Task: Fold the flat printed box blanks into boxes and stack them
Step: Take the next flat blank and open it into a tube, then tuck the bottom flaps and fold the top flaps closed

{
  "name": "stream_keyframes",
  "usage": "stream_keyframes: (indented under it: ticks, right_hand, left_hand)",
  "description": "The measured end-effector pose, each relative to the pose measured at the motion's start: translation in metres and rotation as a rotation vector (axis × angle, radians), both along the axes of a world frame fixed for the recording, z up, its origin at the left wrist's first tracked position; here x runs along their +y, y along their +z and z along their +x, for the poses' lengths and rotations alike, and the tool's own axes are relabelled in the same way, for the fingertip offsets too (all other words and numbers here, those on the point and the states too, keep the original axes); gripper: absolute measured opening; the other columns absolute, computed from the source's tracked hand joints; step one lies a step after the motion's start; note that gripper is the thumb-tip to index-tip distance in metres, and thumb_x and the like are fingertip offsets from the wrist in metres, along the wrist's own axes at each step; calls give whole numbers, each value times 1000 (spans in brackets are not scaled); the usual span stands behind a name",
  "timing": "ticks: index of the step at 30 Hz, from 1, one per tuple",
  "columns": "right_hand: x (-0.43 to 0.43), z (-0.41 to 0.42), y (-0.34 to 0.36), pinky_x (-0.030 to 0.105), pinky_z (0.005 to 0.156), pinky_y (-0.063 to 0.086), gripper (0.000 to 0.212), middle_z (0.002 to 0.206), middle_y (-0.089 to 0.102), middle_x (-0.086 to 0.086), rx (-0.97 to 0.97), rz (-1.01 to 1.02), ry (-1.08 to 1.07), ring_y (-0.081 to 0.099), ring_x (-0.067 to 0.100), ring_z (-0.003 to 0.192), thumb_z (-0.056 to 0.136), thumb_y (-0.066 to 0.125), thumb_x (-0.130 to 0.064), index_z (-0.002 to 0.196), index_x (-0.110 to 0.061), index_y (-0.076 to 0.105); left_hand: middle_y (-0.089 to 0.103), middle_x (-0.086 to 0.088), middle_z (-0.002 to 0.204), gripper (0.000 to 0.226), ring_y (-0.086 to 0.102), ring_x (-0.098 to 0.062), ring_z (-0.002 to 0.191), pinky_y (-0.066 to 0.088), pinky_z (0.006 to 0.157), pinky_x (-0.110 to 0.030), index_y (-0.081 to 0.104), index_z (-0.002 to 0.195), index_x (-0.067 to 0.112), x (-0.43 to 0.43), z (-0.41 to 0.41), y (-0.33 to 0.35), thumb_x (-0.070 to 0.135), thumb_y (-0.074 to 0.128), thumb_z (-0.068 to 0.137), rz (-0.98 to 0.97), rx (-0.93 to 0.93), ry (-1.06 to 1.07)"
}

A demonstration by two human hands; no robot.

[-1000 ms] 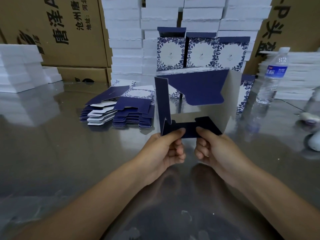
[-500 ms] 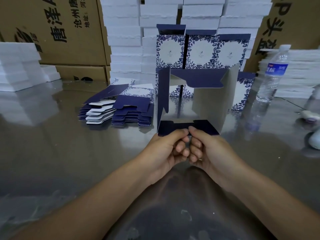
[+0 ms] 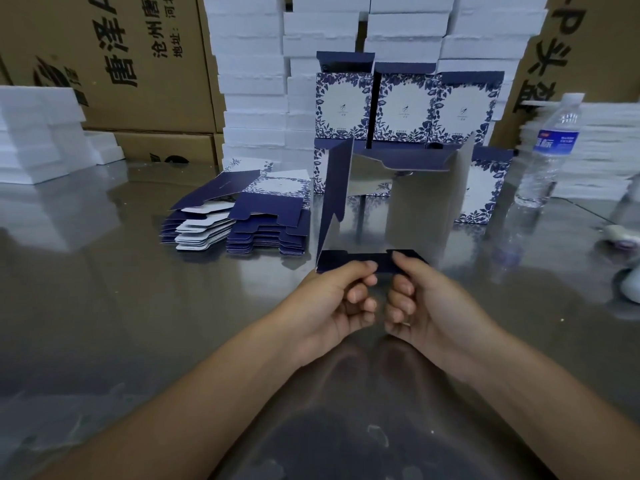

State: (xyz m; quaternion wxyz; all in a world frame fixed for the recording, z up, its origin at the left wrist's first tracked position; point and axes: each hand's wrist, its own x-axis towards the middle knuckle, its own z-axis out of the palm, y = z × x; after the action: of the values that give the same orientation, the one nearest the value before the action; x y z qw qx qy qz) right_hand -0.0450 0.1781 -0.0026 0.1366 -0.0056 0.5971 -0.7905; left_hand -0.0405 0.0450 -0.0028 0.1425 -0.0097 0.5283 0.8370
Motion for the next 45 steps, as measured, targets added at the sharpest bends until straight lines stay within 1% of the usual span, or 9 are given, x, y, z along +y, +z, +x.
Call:
stream_keyframes:
  ticks: [8, 14, 21, 25, 28, 31, 34, 39, 45]
  right_hand:
    - [6, -3, 5, 26, 53, 30, 57, 38, 29, -4, -66, -54, -37, 34, 10, 33, 96, 42, -28, 40, -21, 36]
    - [10, -4, 4, 26, 51, 35, 57, 39, 30, -3, -48, 45, -85, 35, 12, 35, 93, 50, -38, 41, -22, 36]
    - [26, -7, -8, 28, 45, 27, 51, 46, 42, -5, 665, 1125, -501, 45, 14, 47, 87, 41, -57, 59, -15, 38]
    - [31, -17, -16, 27, 58, 35, 33, 81, 57, -10, 729, 1031, -515, 55, 11, 74, 84, 50, -53, 100, -25, 43]
    - [34, -19, -17, 28, 81, 37, 55, 109, 51, -13, 788, 926, -495, 49, 7, 103, 86, 58, -42, 133, -28, 33]
    - [33, -18, -15, 31, 94, 40, 63, 128, 48, -14, 855, 836, -418, 48, 5, 119, 91, 56, -28, 143, -34, 20]
    - [30, -17, -13, 33, 99, 43, 65, 131, 41, -31, 891, 797, -309, 43, -6, 122, 94, 52, -18, 145, -34, 16]
    - [27, -14, -10, 15, 95, 42, 77, 133, 48, -26, 840, 687, -222, 48, -6, 119, 79, 57, -58, 143, -38, 19]
    - [25, -9, -8, 15, 98, 36, 105, 136, 43, -24, 818, 618, -173, 43, -9, 123, 61, 38, -92, 147, -35, 16]
  left_hand:
    - [25, 5, 40, 42, 30, -9, 34, 32, 38, -17, 46, 55, 15, -9, 0, 5, 36, 55, 91, 27, -133, -18]
    - [24, 6, 38, 50, 27, -8, 32, 29, 36, -18, 40, 46, 17, -18, -2, 6, 25, 52, 94, -2, -120, 21]
    - [26, 4, 37, 46, 32, -11, 33, 31, 42, -21, 40, 55, 16, -25, -8, 6, 35, 51, 95, -221, -37, 116]
    - [35, 5, 38, 44, 38, -11, 34, 34, 44, -21, 48, 66, 12, -31, -11, 6, 46, 48, 95, -524, 34, 184]
    - [49, 5, 54, 38, 50, -8, 39, 43, 46, -22, 51, 81, 15, -34, -12, 3, 51, 51, 91, -688, 120, 285]
    - [57, 4, 82, 34, 62, -15, 74, 50, 71, -32, 46, 101, 21, -35, -13, -3, 47, 61, 86, -811, 342, 470]
    - [53, 16, 103, 51, 57, 2, 90, 43, 76, -19, 37, 129, 26, -32, -13, -5, 28, 65, 87, -821, 589, 519]
    - [40, 19, 131, 73, 38, 31, 105, 40, 81, -1, 15, 144, 43, -26, -9, -6, 26, 62, 90, -675, 741, 405]
    - [38, 32, 128, 74, 35, 24, 117, 36, 92, -9, 11, 140, 58, -25, -1, 2, 56, 57, 83, -646, 768, 381]
